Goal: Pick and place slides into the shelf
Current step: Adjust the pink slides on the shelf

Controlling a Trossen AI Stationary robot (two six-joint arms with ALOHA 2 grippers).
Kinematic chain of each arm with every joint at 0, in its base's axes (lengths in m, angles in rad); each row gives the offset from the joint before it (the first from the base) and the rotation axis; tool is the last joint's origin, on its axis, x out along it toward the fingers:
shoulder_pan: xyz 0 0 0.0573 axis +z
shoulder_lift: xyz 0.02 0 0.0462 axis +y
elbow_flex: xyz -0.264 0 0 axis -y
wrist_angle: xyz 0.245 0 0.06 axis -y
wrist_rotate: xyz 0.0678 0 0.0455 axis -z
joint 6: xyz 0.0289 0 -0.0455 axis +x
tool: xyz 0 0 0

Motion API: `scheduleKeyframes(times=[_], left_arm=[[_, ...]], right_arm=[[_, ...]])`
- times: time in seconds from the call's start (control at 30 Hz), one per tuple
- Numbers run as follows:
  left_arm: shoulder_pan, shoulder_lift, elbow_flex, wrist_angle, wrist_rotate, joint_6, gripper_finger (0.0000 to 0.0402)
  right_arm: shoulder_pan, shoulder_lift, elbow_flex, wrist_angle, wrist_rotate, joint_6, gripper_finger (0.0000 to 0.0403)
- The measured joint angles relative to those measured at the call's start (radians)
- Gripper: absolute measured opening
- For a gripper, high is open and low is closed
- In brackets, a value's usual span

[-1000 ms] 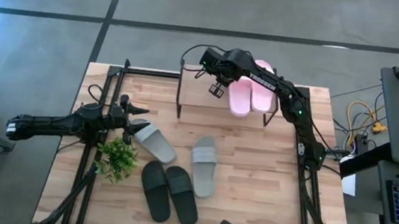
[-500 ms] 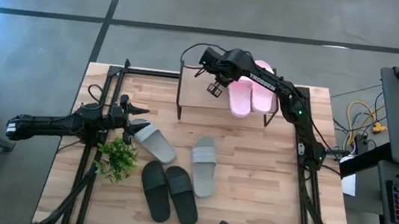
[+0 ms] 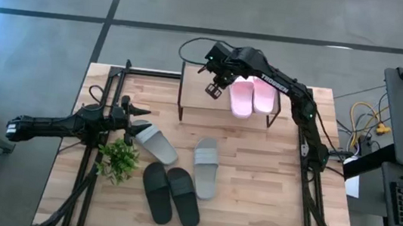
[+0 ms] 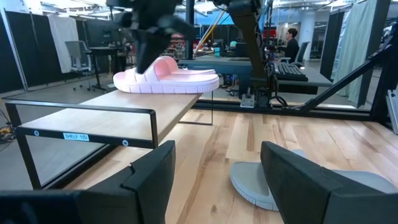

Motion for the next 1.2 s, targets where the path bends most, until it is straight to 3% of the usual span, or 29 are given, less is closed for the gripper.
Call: scheduleKeyframes(times=[0.2,0.3,0.5,0.73,0.87,1.2], left_arm=[[0.000,0.000,0.000,0.000,0.000,0.000,0.0223],[0.000,0.000,0.000,0.000,0.000,0.000,0.0223],[0.000,0.000,0.000,0.000,0.000,0.000,0.0223],[0.000,0.000,0.000,0.000,0.000,0.000,0.0223],[0.000,0.000,0.000,0.000,0.000,0.000,0.0223],[0.000,0.000,0.000,0.000,0.000,0.000,0.0223]], right_arm=[[0.067,-0.044,0.000,-0.212,0.022,0.035,0.0008],[0.102,-0.076,-0.013,-0.204,0.108,0.107,0.0008],[0.098,-0.175,-0.070,-0.205,0.125,0.373,0.0008],[0.102,-0.355,-0.347,-0.205,0.110,0.606,0.0008],[0.104,-0.469,-0.566,-0.206,0.164,0.697,0.0008],[0.095,-0.655,-0.850,-0.127,0.177,0.749,0.0008]])
